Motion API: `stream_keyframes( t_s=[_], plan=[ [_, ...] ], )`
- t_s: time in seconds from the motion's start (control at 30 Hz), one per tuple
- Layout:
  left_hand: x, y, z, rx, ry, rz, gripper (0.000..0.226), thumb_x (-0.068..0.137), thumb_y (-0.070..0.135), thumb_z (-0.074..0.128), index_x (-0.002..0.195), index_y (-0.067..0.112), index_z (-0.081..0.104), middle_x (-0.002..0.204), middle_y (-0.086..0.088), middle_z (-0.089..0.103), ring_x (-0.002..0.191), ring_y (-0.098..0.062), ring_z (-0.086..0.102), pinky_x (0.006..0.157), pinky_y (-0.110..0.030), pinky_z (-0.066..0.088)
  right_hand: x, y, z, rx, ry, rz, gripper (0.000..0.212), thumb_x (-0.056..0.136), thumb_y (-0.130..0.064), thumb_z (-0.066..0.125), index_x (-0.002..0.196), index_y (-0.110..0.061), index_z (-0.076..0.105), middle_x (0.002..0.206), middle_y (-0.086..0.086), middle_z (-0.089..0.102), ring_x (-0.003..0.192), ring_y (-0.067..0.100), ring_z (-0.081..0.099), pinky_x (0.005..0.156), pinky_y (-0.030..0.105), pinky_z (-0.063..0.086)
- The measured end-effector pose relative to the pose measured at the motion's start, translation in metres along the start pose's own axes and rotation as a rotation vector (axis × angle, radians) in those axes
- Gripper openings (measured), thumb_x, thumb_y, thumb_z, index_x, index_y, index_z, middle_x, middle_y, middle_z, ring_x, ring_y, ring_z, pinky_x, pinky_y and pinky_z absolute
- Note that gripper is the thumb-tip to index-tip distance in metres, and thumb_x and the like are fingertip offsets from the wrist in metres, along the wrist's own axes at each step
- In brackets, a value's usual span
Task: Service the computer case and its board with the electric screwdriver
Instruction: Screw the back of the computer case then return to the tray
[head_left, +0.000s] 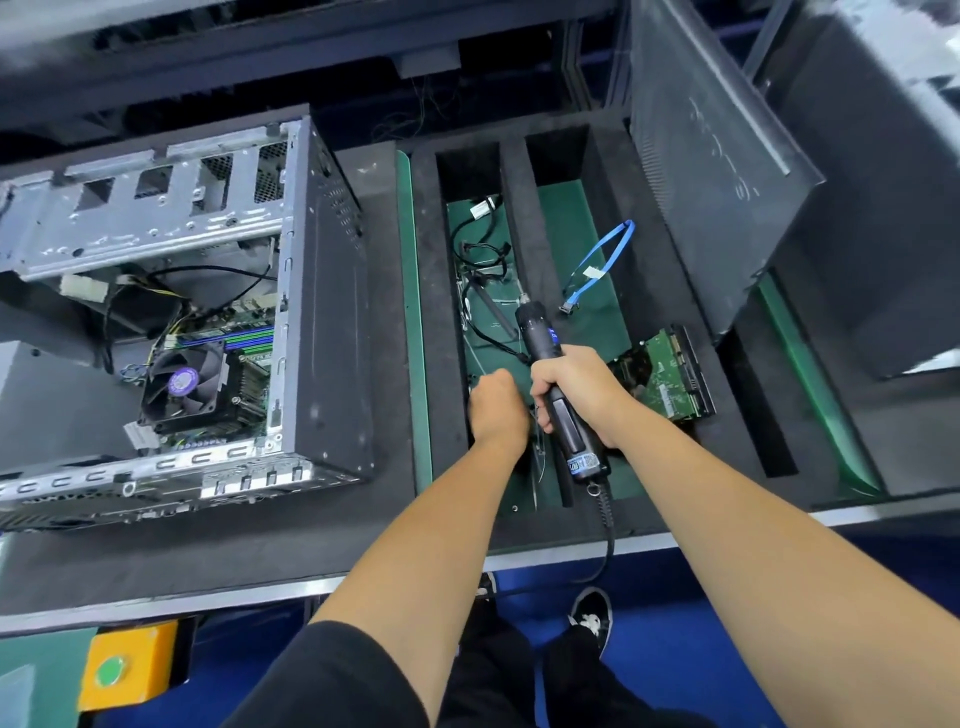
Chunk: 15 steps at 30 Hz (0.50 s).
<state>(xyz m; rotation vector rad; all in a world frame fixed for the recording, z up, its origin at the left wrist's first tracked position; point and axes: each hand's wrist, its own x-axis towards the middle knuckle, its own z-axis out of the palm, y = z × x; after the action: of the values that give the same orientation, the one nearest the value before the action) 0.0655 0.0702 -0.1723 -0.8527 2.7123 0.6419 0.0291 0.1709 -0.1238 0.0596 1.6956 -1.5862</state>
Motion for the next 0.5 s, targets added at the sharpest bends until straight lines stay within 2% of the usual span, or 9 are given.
stream_keyframes(
  t_s=[0.2, 0.33, 0.5],
  plan=[
    [0.004, -0.004, 0.000, 0.079, -0.038, 0.102, 0.014, 0.085, -0.007, 0.047, 0.089, 0.000, 0.058, 0.093, -0.020, 0.064, 0.088, -0.037, 0.062, 0.067, -0.037, 0.047, 0.002, 0.000, -0.001, -0.003, -0.002, 0.012, 0.022, 0.054, -0.006, 0.059, 0.073, -0.008, 0.047, 0.053, 0.013, 0.050, 0.045, 0.026, 0.048, 0.048, 0.032, 0.046],
    [0.004, -0.008, 0.007, 0.123, -0.112, 0.134, 0.021, 0.085, -0.007, 0.045, 0.094, 0.000, 0.063, 0.097, -0.020, 0.065, 0.092, -0.037, 0.063, 0.077, -0.040, 0.051, 0.002, 0.000, 0.000, -0.007, -0.001, 0.006, 0.022, 0.054, -0.007, 0.059, 0.072, -0.007, 0.046, 0.052, 0.012, 0.050, 0.044, 0.026, 0.049, 0.046, 0.032, 0.046],
    [0.009, -0.010, 0.007, 0.135, -0.186, 0.135, 0.017, 0.087, -0.001, 0.048, 0.099, -0.001, 0.061, 0.106, -0.020, 0.063, 0.100, -0.036, 0.061, 0.079, -0.037, 0.049, 0.001, 0.001, 0.000, -0.006, 0.002, 0.008, 0.022, 0.057, -0.006, 0.059, 0.073, -0.008, 0.045, 0.052, 0.013, 0.050, 0.044, 0.026, 0.049, 0.047, 0.033, 0.046]
  ],
)
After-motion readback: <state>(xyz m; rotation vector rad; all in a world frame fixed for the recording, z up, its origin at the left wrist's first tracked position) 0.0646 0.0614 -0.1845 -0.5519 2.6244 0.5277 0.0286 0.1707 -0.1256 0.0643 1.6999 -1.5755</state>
